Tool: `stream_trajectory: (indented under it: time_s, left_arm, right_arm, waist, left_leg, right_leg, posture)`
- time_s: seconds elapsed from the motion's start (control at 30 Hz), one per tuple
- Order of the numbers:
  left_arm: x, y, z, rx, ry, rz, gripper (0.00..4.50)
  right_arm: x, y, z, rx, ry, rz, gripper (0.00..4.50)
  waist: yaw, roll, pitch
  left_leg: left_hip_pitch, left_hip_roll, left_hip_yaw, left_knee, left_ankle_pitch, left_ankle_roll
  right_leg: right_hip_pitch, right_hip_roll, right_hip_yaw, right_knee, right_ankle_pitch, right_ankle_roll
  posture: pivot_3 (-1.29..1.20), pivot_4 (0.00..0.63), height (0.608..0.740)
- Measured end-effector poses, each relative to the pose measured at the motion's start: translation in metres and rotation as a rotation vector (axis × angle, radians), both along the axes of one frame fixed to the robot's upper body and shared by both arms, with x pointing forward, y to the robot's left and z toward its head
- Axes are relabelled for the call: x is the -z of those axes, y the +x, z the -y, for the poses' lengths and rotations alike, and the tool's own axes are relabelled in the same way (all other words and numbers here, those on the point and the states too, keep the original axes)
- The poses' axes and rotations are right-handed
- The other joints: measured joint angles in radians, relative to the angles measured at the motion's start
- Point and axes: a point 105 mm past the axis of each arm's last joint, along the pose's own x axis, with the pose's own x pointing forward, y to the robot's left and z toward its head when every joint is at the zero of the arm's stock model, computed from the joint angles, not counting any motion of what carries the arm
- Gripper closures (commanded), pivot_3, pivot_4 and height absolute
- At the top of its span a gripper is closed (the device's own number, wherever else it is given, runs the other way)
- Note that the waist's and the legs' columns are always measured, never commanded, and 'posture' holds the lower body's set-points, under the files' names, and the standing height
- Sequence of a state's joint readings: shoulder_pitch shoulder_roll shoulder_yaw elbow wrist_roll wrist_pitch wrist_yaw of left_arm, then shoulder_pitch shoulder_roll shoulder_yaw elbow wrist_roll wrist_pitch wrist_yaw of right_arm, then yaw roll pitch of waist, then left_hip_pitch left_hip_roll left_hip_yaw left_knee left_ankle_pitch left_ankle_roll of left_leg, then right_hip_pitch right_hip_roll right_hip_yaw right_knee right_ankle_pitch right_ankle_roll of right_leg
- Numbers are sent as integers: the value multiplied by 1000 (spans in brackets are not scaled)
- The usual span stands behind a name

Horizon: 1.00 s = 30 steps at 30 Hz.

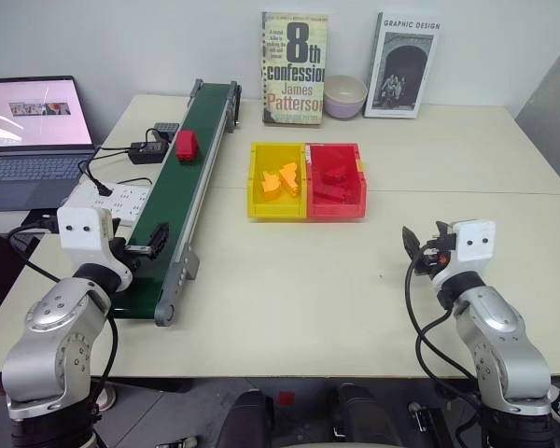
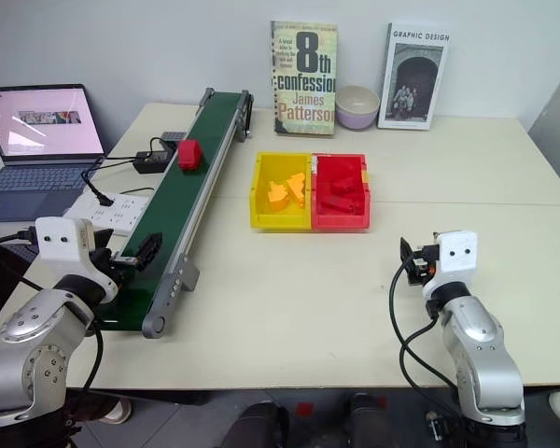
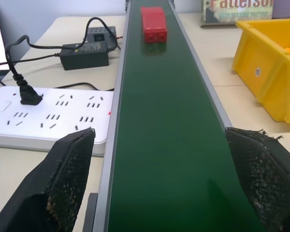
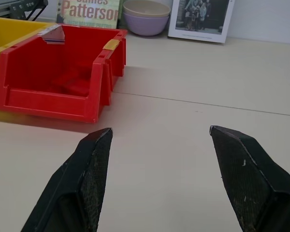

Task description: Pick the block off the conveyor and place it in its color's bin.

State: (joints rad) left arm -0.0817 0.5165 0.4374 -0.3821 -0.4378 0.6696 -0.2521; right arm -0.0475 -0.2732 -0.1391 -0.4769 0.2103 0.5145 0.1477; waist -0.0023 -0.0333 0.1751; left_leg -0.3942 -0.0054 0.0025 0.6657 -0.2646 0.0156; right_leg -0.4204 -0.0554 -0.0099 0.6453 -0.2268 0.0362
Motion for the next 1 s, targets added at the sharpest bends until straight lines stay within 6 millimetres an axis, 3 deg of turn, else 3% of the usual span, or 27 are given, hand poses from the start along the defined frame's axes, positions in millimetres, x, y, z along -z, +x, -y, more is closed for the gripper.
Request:
stream_trajectory:
  time_s: [1.0]
  left_arm:
    - [9, 14, 6, -22, -25, -72, 0]
  right_arm:
    - [3, -1, 3, 18, 4, -10, 1152]
  waist:
    - [0, 0, 0]
  left_leg:
    - [0, 0, 0, 0, 0, 0]
  right_leg:
    - [0, 0, 0, 0, 0, 0]
  posture:
    - [0, 150, 740]
